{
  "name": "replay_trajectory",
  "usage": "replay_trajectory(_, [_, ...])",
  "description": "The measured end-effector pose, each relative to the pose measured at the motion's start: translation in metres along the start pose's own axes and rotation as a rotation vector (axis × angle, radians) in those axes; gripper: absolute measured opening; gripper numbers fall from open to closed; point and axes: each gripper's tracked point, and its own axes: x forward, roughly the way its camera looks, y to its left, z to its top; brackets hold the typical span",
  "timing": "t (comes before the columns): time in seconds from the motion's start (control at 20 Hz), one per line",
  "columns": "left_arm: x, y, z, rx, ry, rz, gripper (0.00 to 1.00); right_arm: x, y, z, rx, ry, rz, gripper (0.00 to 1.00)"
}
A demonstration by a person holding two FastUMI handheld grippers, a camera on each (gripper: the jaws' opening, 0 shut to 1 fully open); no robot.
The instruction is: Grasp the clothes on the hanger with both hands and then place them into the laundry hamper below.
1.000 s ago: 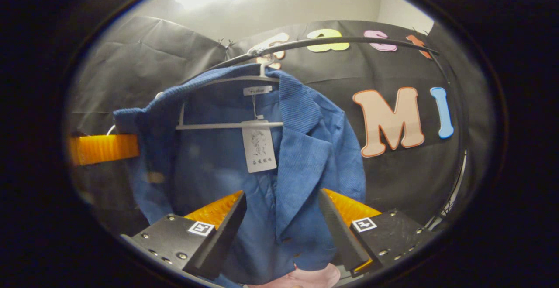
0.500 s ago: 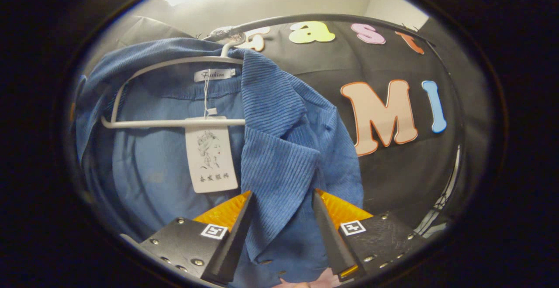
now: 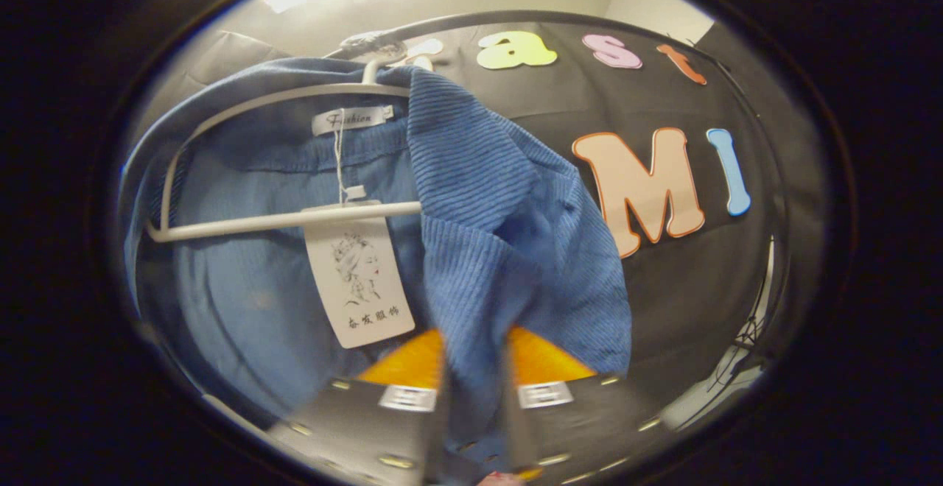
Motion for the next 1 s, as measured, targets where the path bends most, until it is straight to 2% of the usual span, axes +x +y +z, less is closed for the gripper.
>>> replay_trajectory(0.05, [0.001,0.005,-0.004,-0.004,0.008,0.003,0.01,-0.006,-0.009,0.008,-0.024,-0.023,-0.013,0.06])
replay_trajectory(0.15, [0.003,0.001,0.005,-0.031,-0.051,-0.044,0.01,-0.013,-0.017,0.021,-0.093,-0.045,-0.027,0.06])
replay_trajectory(0.2, [0.003,0.005,0.008,-0.025,-0.056,-0.049,0.01,-0.018,-0.028,0.024,-0.134,-0.048,-0.072,0.06])
replay_trajectory(0.45, [0.009,0.026,0.019,-0.029,-0.077,-0.016,0.03,-0.023,-0.052,0.053,-0.224,-0.085,-0.146,0.0])
replay_trajectory(0.5, [0.013,0.031,0.021,-0.024,-0.079,-0.005,0.0,-0.023,-0.057,0.058,-0.222,-0.093,-0.155,0.0])
replay_trajectory(0.65, [0.026,0.053,0.026,-0.01,-0.079,0.047,0.0,-0.02,-0.08,0.082,-0.223,-0.13,-0.221,0.0])
replay_trajectory(0.75, [0.035,0.062,0.029,-0.014,-0.075,0.073,0.01,-0.015,-0.088,0.093,-0.237,-0.139,-0.237,0.0])
replay_trajectory(0.8, [0.039,0.066,0.031,-0.011,-0.077,0.087,0.01,-0.014,-0.092,0.101,-0.248,-0.157,-0.244,0.04])
replay_trajectory(0.85, [0.042,0.071,0.035,-0.003,-0.082,0.108,0.01,-0.012,-0.097,0.109,-0.256,-0.177,-0.263,0.0])
replay_trajectory(0.95, [0.049,0.093,0.042,0.015,-0.105,0.206,0.01,-0.004,-0.105,0.115,-0.223,-0.181,-0.274,0.0])
replay_trajectory(1.0, [0.055,0.101,0.048,0.028,-0.131,0.236,0.01,0.001,-0.107,0.119,-0.195,-0.191,-0.272,0.04])
